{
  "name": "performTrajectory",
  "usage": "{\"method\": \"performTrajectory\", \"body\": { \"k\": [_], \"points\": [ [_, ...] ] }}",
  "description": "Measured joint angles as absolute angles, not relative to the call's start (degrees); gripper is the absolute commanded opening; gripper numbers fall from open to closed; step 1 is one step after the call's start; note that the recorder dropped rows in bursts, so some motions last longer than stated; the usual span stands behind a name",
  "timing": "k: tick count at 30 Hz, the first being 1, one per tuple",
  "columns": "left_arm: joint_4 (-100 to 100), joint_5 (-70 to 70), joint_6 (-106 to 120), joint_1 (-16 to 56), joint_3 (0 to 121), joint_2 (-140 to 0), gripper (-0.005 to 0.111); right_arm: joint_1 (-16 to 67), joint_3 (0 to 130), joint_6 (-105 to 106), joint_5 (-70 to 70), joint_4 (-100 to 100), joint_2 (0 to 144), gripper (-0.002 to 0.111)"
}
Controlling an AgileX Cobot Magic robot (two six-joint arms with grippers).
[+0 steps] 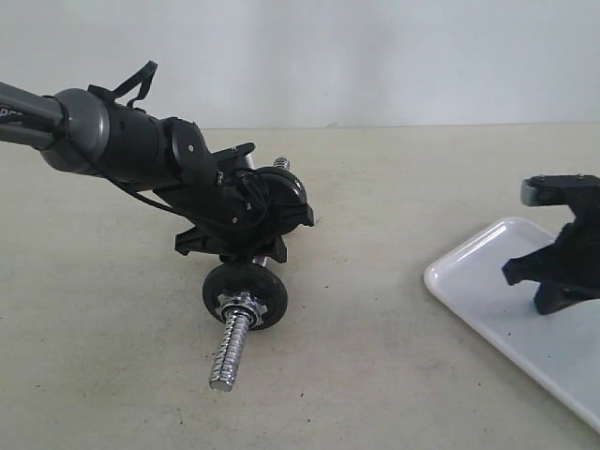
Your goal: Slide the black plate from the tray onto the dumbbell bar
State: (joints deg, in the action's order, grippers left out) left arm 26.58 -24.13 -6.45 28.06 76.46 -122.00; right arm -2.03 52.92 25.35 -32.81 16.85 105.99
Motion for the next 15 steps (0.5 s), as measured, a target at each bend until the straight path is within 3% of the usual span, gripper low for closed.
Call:
{"method": "performTrajectory", "body": {
  "k": [5,15],
  "points": [
    [26.58,-24.13,-6.45,28.06,76.46,-122.0,0.004,8.67,52.92,25.25,-26.4,18.98,106.09,0.0],
    [26.58,-24.13,-6.45,28.06,76.46,-122.0,0.004,17.47,53.34,23.8,-15.54,20.2,109.44,0.0]
  ]
}}
